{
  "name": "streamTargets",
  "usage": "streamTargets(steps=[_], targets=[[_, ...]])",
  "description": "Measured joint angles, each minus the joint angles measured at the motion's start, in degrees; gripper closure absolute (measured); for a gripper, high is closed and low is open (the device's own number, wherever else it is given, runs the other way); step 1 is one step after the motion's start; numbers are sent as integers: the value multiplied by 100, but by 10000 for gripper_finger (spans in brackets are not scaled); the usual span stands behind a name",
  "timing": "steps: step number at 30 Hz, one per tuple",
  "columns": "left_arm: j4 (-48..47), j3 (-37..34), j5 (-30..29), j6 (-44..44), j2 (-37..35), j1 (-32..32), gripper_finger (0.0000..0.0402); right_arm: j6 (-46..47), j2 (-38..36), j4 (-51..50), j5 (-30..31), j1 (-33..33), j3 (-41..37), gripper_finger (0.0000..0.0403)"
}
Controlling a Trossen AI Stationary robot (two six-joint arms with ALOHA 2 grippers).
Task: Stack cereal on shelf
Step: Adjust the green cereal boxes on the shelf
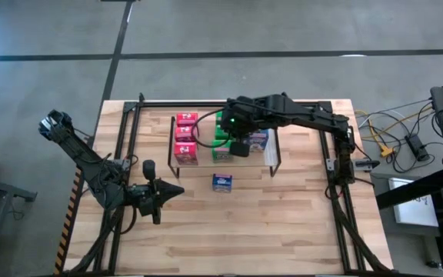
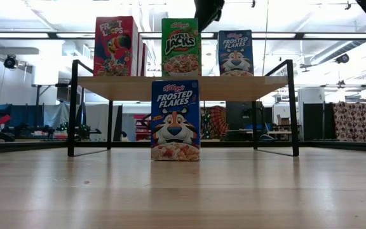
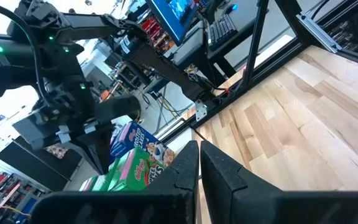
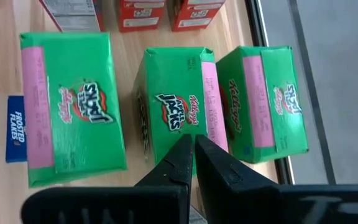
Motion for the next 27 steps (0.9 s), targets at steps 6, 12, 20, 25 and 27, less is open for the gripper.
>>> streamTargets(steps=[6, 12, 20, 25, 27], targets=[[0, -2, 0, 1, 0, 0, 401, -37, 0, 186, -20, 3, -8, 390], [-2, 0, 0, 2, 0, 2, 401, -37, 0, 189, -22, 4, -8, 390], [-2, 0, 0, 2, 0, 0, 401, -37, -5, 212, -18, 31, 182, 390], [0, 0, 2, 2, 0, 2, 401, -45, -22, 213, 0, 31, 186, 390], [0, 0, 2, 4, 0, 1, 401, -95, -22, 280, 0, 33, 186, 390]])
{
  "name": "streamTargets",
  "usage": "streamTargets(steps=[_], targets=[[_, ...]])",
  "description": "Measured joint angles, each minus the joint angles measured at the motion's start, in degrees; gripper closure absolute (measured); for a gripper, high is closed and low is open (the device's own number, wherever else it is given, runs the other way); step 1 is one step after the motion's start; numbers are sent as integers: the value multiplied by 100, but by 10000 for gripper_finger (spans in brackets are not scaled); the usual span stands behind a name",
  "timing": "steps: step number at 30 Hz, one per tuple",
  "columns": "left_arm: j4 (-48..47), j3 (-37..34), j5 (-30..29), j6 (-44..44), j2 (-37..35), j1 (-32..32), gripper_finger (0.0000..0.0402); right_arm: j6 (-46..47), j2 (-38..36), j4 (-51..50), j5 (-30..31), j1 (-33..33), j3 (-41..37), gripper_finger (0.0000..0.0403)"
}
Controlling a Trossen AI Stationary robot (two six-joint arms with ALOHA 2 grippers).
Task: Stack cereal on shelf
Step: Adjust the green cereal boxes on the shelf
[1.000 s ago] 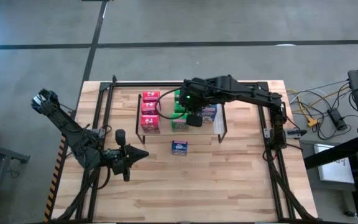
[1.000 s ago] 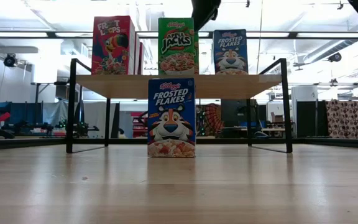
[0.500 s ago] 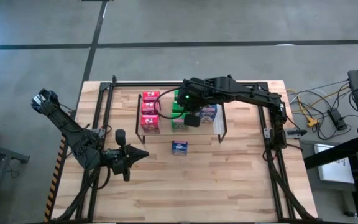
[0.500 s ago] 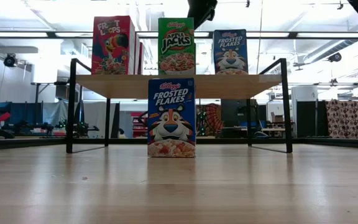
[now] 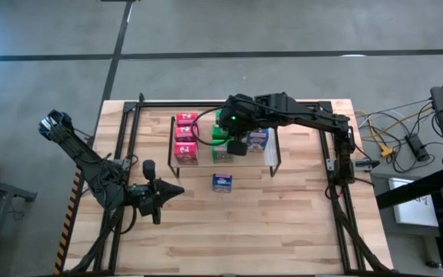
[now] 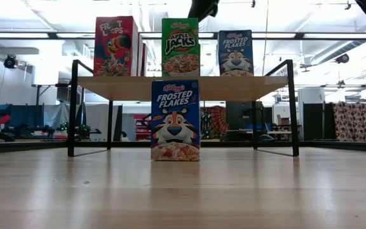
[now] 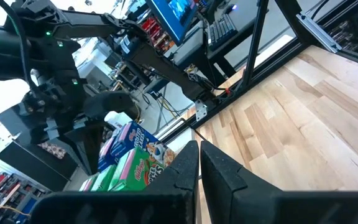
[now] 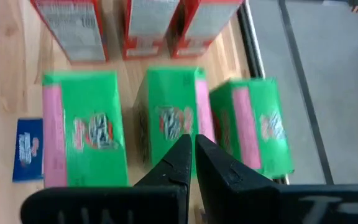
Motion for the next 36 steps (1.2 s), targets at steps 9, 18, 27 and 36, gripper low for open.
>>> streamTargets(steps=[9, 18, 27, 36], targets=[[0, 0, 0, 38, 0, -1, 401, -356, 7, 826, -323, 8, -68, 390], [0, 0, 0, 38, 0, 0, 401, -429, 15, 1060, -326, 8, -498, 390], [1, 0, 0, 38, 0, 1, 401, -412, 15, 1067, -323, 8, -601, 390], [0, 0, 0, 38, 1, 1, 401, -425, -7, 998, -323, 8, -603, 390]])
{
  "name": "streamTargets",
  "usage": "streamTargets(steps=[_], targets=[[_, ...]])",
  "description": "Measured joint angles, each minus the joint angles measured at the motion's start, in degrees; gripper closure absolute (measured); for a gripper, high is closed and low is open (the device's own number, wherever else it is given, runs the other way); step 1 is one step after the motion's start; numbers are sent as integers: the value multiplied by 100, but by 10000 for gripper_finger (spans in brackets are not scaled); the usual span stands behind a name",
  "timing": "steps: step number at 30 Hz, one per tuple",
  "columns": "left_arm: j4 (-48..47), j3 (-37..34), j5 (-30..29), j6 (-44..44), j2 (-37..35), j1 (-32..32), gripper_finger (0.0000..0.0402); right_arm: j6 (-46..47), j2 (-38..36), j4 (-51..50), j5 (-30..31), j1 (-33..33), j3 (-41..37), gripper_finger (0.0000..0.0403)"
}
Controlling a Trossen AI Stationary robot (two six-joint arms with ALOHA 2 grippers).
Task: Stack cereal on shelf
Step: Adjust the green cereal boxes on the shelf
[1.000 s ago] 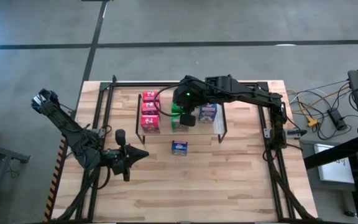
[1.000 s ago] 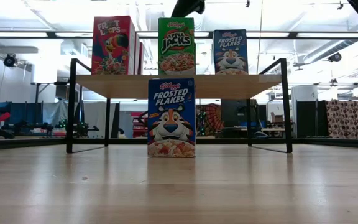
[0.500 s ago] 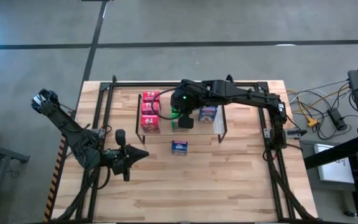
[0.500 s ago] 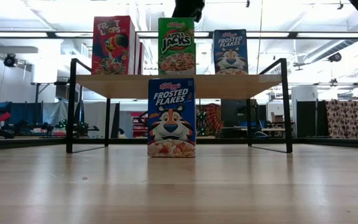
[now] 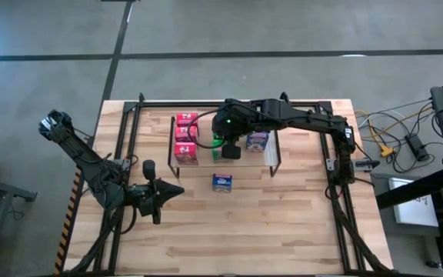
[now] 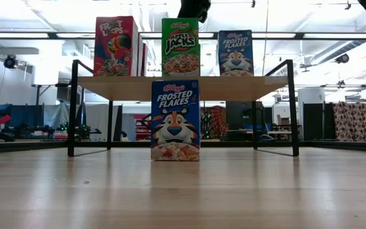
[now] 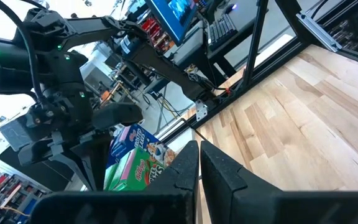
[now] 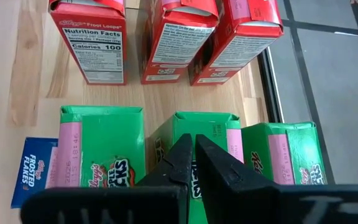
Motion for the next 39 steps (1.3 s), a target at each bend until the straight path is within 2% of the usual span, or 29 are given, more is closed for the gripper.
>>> streamTargets(steps=[32, 39], targets=[[0, -1, 1, 0, -1, 0, 401, 6, -34, -6, 54, 0, 118, 390], [-2, 0, 1, 3, -1, 0, 401, -50, -144, -272, 619, -191, 122, 390]])
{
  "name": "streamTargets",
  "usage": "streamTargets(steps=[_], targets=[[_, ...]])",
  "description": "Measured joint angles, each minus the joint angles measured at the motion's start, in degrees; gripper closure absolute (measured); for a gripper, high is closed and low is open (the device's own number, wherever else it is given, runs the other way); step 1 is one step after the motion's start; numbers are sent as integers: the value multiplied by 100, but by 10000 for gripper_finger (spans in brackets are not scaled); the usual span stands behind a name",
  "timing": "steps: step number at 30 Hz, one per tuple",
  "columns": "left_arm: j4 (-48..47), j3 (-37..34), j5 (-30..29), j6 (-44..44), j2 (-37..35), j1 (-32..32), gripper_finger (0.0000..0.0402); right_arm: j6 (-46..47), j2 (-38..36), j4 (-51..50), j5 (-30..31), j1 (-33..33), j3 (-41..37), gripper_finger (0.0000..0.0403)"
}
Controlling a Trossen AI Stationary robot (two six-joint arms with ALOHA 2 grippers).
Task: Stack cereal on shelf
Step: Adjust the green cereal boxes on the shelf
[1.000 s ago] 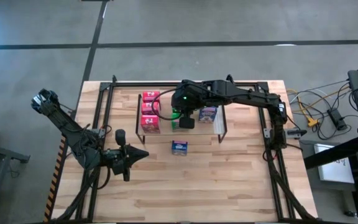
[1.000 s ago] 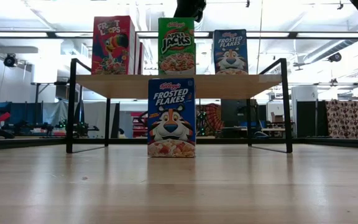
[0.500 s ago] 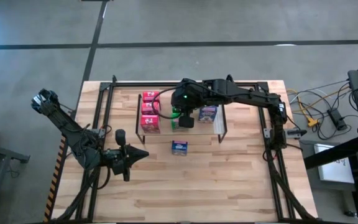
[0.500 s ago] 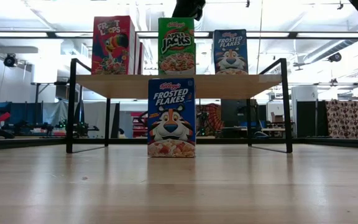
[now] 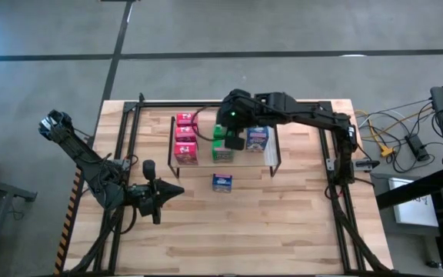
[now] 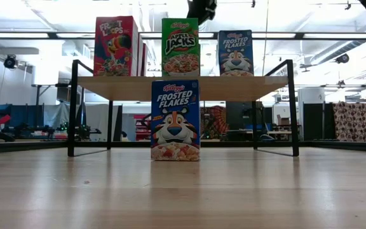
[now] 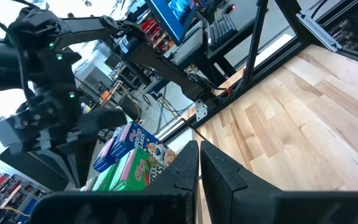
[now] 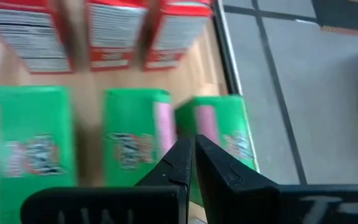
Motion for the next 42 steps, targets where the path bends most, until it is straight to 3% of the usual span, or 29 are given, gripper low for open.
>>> streamTargets(steps=[10, 34, 42], targets=[[0, 0, 0, 14, 0, -1, 401, 101, -13, -76, 1, -319, -106, 390], [2, 0, 0, 17, 0, 1, 401, 88, -62, 228, -14, -286, -334, 390], [0, 0, 0, 41, 2, 1, 401, 112, -89, 229, -16, -157, -41, 390]])
